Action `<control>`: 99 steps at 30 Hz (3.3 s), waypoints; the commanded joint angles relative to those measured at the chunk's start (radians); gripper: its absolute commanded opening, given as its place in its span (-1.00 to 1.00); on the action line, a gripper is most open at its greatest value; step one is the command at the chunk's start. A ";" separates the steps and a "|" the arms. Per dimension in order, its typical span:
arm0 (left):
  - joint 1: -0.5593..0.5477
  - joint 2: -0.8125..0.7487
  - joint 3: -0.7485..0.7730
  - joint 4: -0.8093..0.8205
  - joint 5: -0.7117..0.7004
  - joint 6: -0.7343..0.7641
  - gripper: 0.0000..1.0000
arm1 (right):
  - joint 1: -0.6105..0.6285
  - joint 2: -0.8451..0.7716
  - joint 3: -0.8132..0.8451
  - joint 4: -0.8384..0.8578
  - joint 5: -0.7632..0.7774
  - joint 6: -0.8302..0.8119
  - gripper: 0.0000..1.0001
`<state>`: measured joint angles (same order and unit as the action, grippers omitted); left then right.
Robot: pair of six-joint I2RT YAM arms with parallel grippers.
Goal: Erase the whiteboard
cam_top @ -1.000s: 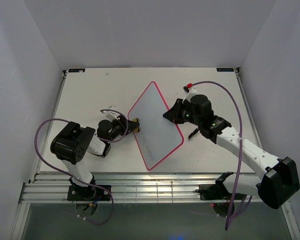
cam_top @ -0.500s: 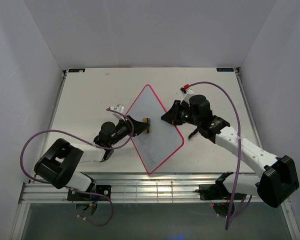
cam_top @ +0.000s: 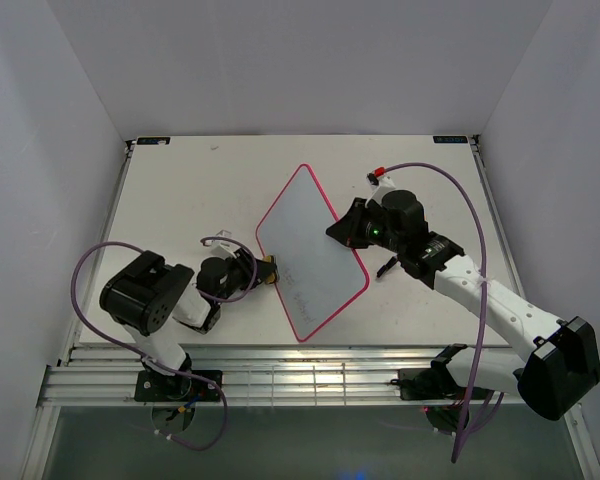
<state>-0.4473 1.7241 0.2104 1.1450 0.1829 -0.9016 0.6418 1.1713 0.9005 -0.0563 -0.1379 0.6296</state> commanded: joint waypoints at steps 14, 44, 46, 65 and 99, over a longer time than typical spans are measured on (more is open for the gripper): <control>-0.334 -0.347 0.121 -0.363 -0.109 -0.008 -1.00 | 0.053 -0.012 0.002 0.205 -0.203 0.078 -0.84; -0.416 -0.373 0.119 -0.340 -0.161 0.041 -1.00 | 0.053 -0.010 0.005 0.222 -0.190 0.102 -0.85; -0.415 -0.356 0.107 -0.361 -0.224 0.040 -1.00 | 0.053 -0.012 0.005 0.225 -0.189 0.105 -0.84; -0.335 -0.227 -0.010 -0.235 -0.218 -0.034 -1.00 | 0.053 -0.002 0.009 0.214 -0.177 0.104 -0.84; -0.562 -0.336 0.032 -0.306 -0.365 -0.036 -1.00 | 0.052 -0.028 -0.015 0.233 -0.151 0.117 -0.85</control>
<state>-0.9199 1.4384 0.1623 0.9485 -0.2588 -0.9653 0.6369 1.1599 0.8848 -0.0288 -0.0944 0.6521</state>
